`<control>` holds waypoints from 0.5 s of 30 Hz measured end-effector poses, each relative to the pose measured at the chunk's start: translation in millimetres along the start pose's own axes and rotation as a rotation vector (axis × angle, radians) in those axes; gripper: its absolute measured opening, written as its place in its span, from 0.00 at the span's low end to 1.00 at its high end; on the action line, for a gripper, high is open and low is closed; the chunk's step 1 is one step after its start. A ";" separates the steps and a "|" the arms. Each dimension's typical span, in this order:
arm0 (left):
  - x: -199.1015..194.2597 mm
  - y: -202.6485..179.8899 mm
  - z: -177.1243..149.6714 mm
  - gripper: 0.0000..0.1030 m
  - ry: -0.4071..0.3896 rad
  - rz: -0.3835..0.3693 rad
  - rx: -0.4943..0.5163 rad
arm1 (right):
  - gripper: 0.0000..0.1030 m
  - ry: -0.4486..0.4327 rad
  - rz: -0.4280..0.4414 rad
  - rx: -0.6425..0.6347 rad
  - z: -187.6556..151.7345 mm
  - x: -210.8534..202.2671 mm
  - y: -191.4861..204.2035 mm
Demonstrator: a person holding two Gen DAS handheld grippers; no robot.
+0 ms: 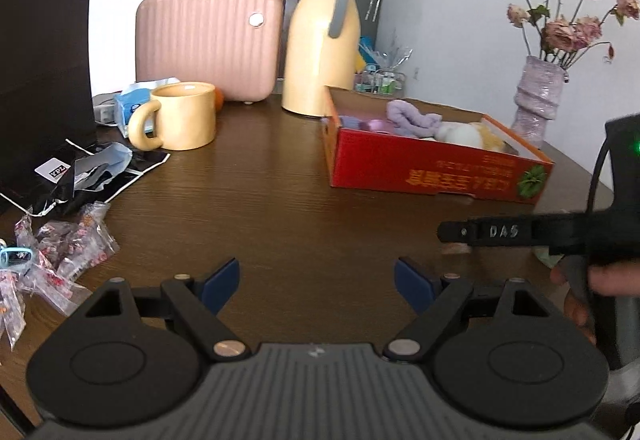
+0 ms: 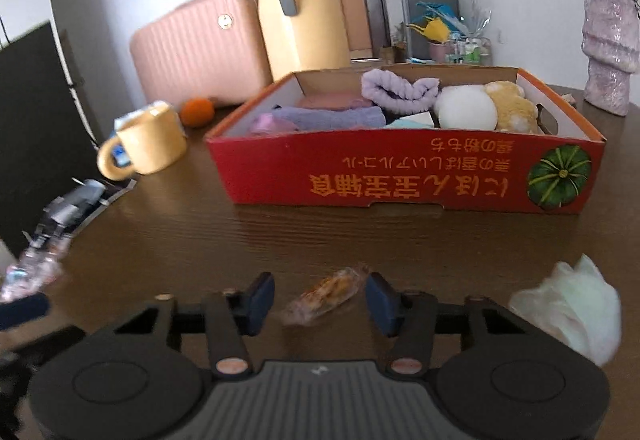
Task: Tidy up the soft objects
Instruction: 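Grasp the green mesh puff with the left gripper while the right grasps the wrapped snack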
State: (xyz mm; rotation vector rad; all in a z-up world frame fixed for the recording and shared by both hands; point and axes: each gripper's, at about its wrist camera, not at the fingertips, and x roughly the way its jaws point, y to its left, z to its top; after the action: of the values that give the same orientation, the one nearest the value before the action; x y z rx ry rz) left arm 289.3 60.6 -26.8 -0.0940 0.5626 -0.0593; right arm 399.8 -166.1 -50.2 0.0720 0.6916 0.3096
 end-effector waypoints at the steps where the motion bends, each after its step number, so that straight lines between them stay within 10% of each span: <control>1: 2.2 1.9 1.0 0.84 0.000 0.003 0.001 | 0.34 0.001 -0.016 -0.010 -0.8 4.7 0.8; 7: 15.0 -3.7 9.5 0.83 0.002 0.017 0.007 | 0.10 -0.027 -0.010 -0.166 -12.8 -6.0 7.8; 15: 33.7 -80.0 16.4 0.84 0.015 -0.167 0.063 | 0.10 -0.160 -0.007 -0.146 -40.8 -127.2 -49.9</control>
State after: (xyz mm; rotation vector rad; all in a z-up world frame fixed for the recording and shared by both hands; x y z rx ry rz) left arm 324.1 -20.5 -22.5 -0.0787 0.5668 -0.2403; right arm 294.2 -253.8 -11.6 -0.0446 0.5085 0.3433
